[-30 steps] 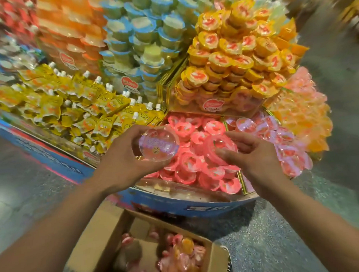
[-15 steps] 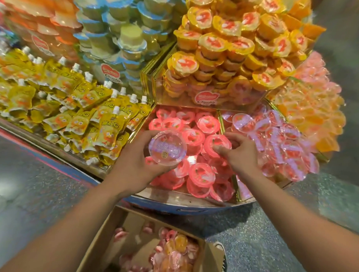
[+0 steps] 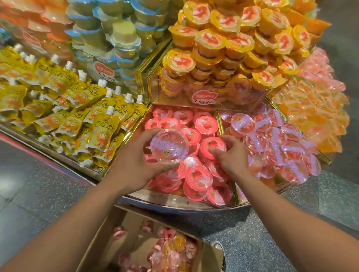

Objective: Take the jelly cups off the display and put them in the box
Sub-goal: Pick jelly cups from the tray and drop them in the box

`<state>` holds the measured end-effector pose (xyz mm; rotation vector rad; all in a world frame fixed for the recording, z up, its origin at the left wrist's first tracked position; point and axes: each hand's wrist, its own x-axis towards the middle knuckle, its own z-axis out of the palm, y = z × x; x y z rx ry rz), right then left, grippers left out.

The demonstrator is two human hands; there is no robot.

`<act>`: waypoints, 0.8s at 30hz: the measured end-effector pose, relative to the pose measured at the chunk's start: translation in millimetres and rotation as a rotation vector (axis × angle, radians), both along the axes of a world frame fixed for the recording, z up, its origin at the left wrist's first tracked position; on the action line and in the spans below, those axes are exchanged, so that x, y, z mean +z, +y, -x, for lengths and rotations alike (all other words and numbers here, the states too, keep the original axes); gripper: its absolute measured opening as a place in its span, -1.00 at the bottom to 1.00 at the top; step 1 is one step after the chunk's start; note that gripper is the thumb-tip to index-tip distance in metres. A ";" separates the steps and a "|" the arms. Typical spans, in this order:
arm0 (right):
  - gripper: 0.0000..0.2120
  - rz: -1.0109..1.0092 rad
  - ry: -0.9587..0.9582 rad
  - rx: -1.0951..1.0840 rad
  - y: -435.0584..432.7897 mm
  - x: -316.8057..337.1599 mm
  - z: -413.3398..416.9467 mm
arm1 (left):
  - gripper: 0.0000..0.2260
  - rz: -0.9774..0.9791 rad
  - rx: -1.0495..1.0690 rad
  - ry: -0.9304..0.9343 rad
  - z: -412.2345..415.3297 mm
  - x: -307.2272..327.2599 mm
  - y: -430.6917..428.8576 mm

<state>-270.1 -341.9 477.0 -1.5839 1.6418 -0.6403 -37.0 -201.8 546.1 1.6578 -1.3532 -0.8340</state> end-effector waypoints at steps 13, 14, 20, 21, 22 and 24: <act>-0.49 0.097 0.472 0.370 -3.3 12.2 0.2 | -0.37 -0.001 -0.040 -0.010 22.5 1.2 -2.9; -0.52 0.091 0.495 0.374 -3.0 12.4 2.3 | -0.38 -0.003 -0.040 -0.008 23.5 1.7 -3.7; -0.56 0.031 0.508 0.353 -6.1 11.2 10.4 | -0.41 -0.025 -0.052 0.010 30.2 7.1 -9.2; -0.54 0.031 0.492 0.352 -6.5 11.0 11.9 | -0.42 -0.025 -0.051 0.016 31.2 7.8 -10.3; -0.52 0.031 0.477 0.356 -5.9 12.3 13.2 | -0.42 -0.025 -0.048 0.021 32.1 8.4 -11.3; -0.44 0.037 0.453 0.362 -1.3 18.4 16.8 | -0.41 -0.030 -0.042 0.019 33.4 9.5 -13.5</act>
